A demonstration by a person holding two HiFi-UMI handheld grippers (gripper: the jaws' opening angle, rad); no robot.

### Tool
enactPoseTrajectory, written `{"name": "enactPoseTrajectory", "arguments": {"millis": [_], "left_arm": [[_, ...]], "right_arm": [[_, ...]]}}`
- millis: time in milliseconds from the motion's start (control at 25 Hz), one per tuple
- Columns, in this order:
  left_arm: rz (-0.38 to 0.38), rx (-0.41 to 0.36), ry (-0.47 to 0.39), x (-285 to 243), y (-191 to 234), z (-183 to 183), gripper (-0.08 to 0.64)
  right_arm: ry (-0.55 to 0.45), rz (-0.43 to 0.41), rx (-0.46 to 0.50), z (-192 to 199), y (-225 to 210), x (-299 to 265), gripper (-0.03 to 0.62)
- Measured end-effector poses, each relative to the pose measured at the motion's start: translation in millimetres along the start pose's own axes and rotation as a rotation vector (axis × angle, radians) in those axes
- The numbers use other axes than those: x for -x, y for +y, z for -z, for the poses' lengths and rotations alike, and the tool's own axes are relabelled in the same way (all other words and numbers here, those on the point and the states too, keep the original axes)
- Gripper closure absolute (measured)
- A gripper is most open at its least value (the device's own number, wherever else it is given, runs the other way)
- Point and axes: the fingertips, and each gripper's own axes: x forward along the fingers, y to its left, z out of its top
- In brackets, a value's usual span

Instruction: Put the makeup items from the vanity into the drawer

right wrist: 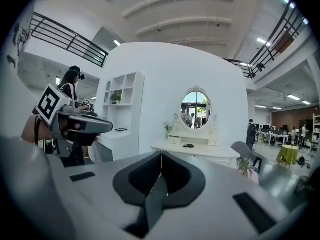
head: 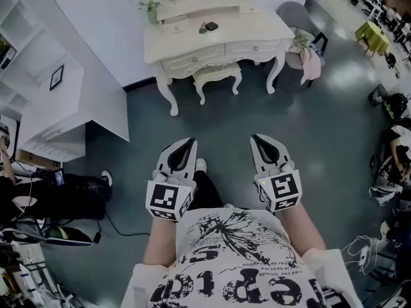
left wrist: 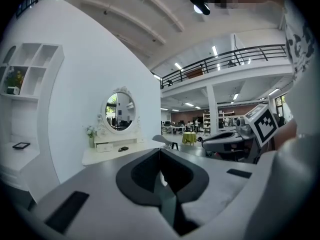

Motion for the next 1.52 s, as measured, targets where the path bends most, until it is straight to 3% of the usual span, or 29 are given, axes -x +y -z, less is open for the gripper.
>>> {"name": "enactPoseTrajectory", "arguments": {"millis": [440, 720, 1000, 1280, 1520], "left_arm": [[0.026, 0.023, 0.009, -102.1, 82.3, 3.8, 0.54], [0.051, 0.048, 0.008, -202.2, 182.7, -11.4, 0.54], [0.038, 0.018, -0.013, -284.4, 293.9, -39.3, 0.54], [0.03, 0.026, 0.028, -325.2, 326.0, -39.5, 0.54], [-0.027, 0.032, 0.045, -373.6, 355.1, -34.2, 0.54]], "right_arm": [[0.041, 0.011, 0.018, -1.7, -46.3, -115.7, 0.574], [0.071, 0.031, 0.016, -33.1, -90.9, -243.8, 0.574], [0.054, 0.068, -0.004, -69.7, -126.0, -365.6, 0.574], [0.056, 0.045, -0.024, -83.8, -151.9, -428.0, 0.574], [0.047, -0.005, -0.008, -87.9, -189.5, -491.7, 0.574]]}}
